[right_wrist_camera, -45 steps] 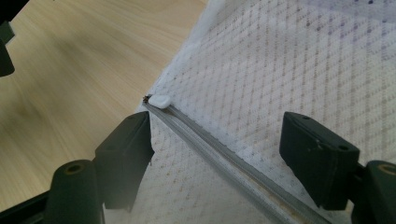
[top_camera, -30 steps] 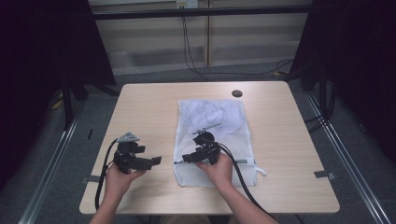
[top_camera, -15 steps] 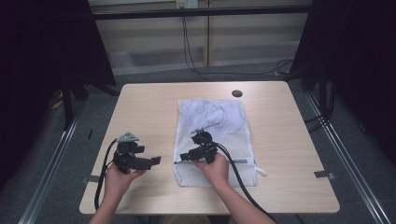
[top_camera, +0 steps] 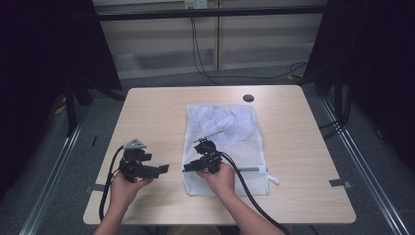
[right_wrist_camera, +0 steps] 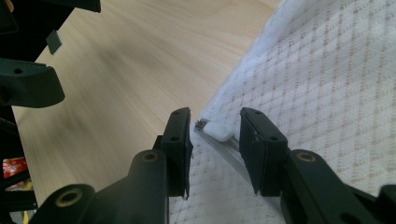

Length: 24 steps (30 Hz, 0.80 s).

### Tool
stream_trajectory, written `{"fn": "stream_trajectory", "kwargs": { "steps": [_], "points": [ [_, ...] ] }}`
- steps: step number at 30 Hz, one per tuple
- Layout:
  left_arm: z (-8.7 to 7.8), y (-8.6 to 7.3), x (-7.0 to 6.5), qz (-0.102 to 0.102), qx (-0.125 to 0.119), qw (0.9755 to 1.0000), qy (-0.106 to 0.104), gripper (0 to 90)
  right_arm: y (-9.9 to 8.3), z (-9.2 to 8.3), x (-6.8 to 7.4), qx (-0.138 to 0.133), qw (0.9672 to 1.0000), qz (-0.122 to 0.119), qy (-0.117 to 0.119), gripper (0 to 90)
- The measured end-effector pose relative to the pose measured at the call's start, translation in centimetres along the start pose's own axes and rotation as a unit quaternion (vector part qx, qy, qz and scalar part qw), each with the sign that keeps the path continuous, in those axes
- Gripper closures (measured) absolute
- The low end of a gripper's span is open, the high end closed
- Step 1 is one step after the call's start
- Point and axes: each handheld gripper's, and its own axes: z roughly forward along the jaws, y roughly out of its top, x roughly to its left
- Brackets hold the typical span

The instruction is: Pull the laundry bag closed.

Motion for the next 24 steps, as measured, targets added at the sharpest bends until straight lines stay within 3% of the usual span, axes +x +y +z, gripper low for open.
{"fn": "stream_trajectory", "kwargs": {
  "steps": [6, 24],
  "points": [
    [0.0, 0.0, 0.1, 0.001, 0.001, 1.0, 0.0, 10.4, 0.2, 0.4, 0.2, 0.003, 1.0, 0.005, 0.007, 62.7],
    [0.2, 0.0, 0.2, -0.004, 0.002, 1.0, -0.004, 10.5, 0.4, 1.5, -0.2, 0.025, 0.9995, 0.017, 0.01, 78.7]
  ]
}}
